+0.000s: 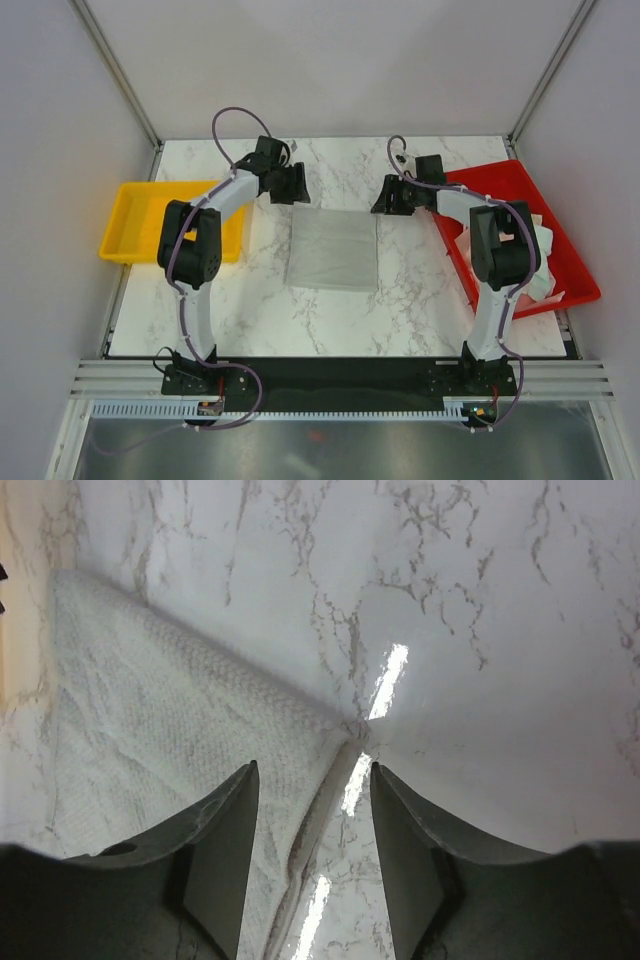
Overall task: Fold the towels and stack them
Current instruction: Fold the towel
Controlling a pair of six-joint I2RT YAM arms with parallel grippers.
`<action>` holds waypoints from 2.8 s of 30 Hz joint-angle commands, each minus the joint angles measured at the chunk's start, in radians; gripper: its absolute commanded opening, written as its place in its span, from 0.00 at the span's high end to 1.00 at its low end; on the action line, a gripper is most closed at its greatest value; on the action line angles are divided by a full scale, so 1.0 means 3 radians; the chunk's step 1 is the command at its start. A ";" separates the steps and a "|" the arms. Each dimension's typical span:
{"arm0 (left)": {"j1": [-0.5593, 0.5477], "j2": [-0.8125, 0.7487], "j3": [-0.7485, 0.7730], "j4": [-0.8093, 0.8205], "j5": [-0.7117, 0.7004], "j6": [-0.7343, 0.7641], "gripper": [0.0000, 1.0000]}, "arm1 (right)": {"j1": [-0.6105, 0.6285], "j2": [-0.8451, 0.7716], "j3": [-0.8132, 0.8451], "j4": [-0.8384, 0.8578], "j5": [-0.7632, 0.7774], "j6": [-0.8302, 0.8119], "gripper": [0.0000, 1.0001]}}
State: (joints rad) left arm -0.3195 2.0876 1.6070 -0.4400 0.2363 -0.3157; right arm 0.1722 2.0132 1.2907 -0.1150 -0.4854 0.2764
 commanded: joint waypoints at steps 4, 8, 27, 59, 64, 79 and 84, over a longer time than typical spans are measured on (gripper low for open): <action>0.0150 0.0036 0.0207 -0.0026 0.0459 0.0612 0.38 | -0.0124 0.0130 0.0458 -0.0327 -0.0580 -0.0466 0.43; 0.0216 0.0205 0.0288 -0.0062 0.0674 0.0791 0.42 | -0.0160 0.0340 0.0759 -0.0567 -0.0749 -0.0614 0.44; 0.0318 0.0563 0.0462 -0.0323 0.0971 0.1236 0.50 | -0.0145 0.0790 0.1031 -0.1012 -0.0985 -0.0993 0.55; 0.0329 0.0558 0.0698 -0.0400 0.1150 0.1328 0.98 | -0.0093 0.0750 0.1281 -0.1053 -0.0836 -0.1157 1.00; 0.0323 0.0451 0.0733 -0.0384 0.1104 0.1180 0.98 | -0.0093 0.0541 0.1240 -0.1013 -0.0744 -0.1156 1.00; 0.0303 -0.0127 0.0182 -0.0221 0.1166 0.0838 0.98 | -0.0053 -0.0140 0.0658 -0.0854 -0.0509 -0.1044 1.00; 0.0237 -0.0357 -0.0064 -0.0154 0.1155 0.0817 0.98 | 0.0024 -0.0406 0.0402 -0.0778 -0.0367 -0.0998 1.00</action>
State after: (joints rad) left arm -0.2344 2.0590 1.6192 -0.5205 0.5610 -0.0402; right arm 0.1650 1.9739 1.4460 -0.3889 -0.6338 -0.0265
